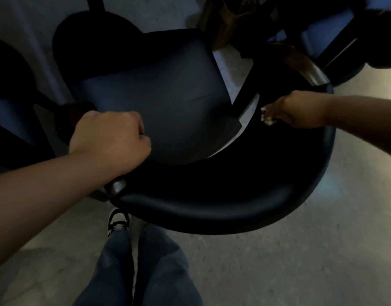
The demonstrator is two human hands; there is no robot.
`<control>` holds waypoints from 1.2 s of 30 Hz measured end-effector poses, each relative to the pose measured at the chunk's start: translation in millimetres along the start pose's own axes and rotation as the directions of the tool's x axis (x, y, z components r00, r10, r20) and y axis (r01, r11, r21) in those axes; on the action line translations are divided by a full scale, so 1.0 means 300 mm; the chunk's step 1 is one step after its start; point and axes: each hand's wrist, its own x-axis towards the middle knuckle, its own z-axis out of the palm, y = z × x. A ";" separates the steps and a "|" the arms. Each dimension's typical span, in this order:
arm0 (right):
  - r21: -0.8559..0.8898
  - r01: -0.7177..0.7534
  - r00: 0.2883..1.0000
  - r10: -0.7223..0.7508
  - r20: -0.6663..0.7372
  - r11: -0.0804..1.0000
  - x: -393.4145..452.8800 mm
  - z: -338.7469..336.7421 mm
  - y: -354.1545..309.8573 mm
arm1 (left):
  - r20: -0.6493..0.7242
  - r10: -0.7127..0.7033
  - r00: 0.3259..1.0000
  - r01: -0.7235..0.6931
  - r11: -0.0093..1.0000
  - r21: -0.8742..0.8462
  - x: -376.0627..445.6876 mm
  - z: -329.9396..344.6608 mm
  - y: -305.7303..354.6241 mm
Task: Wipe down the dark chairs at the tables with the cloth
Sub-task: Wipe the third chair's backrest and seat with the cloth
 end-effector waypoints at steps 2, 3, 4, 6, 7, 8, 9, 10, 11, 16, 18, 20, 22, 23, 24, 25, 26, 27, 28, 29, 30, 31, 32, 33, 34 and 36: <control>-0.051 -0.031 0.999 0.031 -0.013 0.998 0.044 -0.026 0.043 | -0.003 -0.004 1.000 0.004 1.000 0.005 0.000 0.002 -0.002; -0.069 -0.056 0.998 0.055 -0.022 0.996 0.070 -0.036 0.055 | -0.005 -0.008 1.000 0.008 1.000 0.007 0.000 0.000 -0.003; -0.087 -0.084 0.996 0.081 -0.032 0.993 0.096 -0.042 0.061 | -0.005 -0.009 1.000 0.009 1.000 0.008 0.000 -0.003 -0.003; -0.128 -0.120 0.993 0.116 -0.039 0.984 0.147 -0.042 0.053 | -0.010 0.002 1.000 -0.002 1.000 0.016 -0.002 -0.005 -0.001; -0.156 -0.124 0.992 0.120 -0.030 0.980 0.171 -0.033 0.044 | -0.014 0.010 1.000 -0.010 1.000 0.024 -0.001 -0.005 0.000; -0.184 -0.120 0.993 0.120 -0.009 0.976 0.191 -0.025 0.034 | -0.013 0.010 1.000 -0.009 1.000 0.029 0.000 -0.004 0.000; -0.202 -0.119 0.992 0.125 0.019 0.972 0.210 -0.018 0.024 | -0.004 0.004 1.000 -0.004 1.000 0.031 0.001 -0.003 0.000; -0.207 -0.123 0.990 0.136 0.047 0.971 0.228 -0.016 0.018 | 0.009 -0.002 1.000 0.002 1.000 0.030 -0.001 -0.002 -0.001; -0.205 -0.133 0.986 0.150 0.071 0.970 0.246 -0.014 0.012 | 0.028 -0.009 1.000 0.008 1.000 0.026 -0.002 -0.002 -0.003; -0.063 -0.086 0.991 0.092 0.100 0.994 0.235 0.059 -0.102 | 0.084 -0.037 0.996 0.036 0.999 0.016 0.000 -0.011 0.002; 0.027 0.022 1.000 -0.022 0.016 0.999 0.194 0.123 -0.199 | 0.097 -0.043 0.994 0.042 0.999 0.016 0.000 -0.016 0.007; 0.065 0.104 0.994 -0.103 -0.022 0.992 0.160 0.152 -0.257 | 0.103 -0.049 0.994 0.049 0.999 0.007 -0.005 -0.019 0.007; 0.048 0.078 0.996 -0.080 0.034 0.996 0.171 0.121 -0.225 | 0.096 -0.049 0.994 0.049 0.999 -0.001 -0.008 -0.018 0.008; 0.024 0.033 0.997 -0.035 0.066 0.999 0.189 0.094 -0.188 | 0.089 -0.046 0.995 0.047 0.999 0.000 -0.008 -0.016 0.007; -0.004 -0.021 0.995 0.021 0.093 1.000 0.206 0.063 -0.147 | 0.079 -0.045 0.996 0.044 0.999 0.004 -0.008 -0.014 0.007; -0.023 -0.073 0.991 0.075 0.111 0.997 0.224 0.042 -0.110 | 0.070 -0.044 0.997 0.044 0.999 0.008 -0.008 -0.011 0.006; -0.040 -0.113 0.986 0.117 0.119 0.993 0.240 0.033 -0.086 | 0.066 -0.045 0.997 0.045 0.999 0.011 -0.008 -0.009 0.004; -0.063 -0.128 0.985 0.135 0.108 0.990 0.253 0.040 -0.082 | 0.065 -0.046 0.997 0.045 0.999 0.011 -0.008 -0.008 0.002; -0.085 -0.127 0.986 0.135 0.094 0.988 0.259 0.051 -0.102 | 0.066 -0.045 0.997 0.044 0.999 0.012 -0.005 -0.009 0.001; -0.086 -0.118 0.988 0.125 0.088 0.989 0.263 0.070 -0.135 | 0.070 -0.041 0.997 0.040 0.999 0.013 -0.002 -0.010 0.000; -0.063 -0.105 0.990 0.110 0.091 0.993 0.262 0.091 -0.178 | 0.076 -0.039 0.996 0.037 0.999 0.016 -0.002 -0.011 0.000; -0.022 -0.084 0.992 0.086 0.095 0.996 0.259 0.110 -0.229 | 0.079 -0.042 0.996 0.040 0.999 0.018 -0.002 -0.014 0.000; 0.048 -0.066 0.994 0.062 0.092 0.997 0.255 0.126 -0.282 | 0.080 -0.048 0.996 0.047 0.999 0.014 -0.003 -0.017 0.001; 0.141 -0.061 0.995 0.049 0.086 0.988 0.251 0.137 -0.338 | 0.081 -0.052 0.995 0.051 0.999 0.007 -0.003 -0.020 0.002; 0.247 -0.052 0.997 0.036 0.070 0.968 0.246 0.140 -0.399 | 0.082 -0.054 0.995 0.054 0.999 -0.002 -0.005 -0.022 0.004; 0.452 -0.014 1.000 0.004 0.023 0.892 0.241 0.129 -0.541 | 0.074 -0.063 0.995 0.064 0.998 -0.022 -0.006 -0.028 0.010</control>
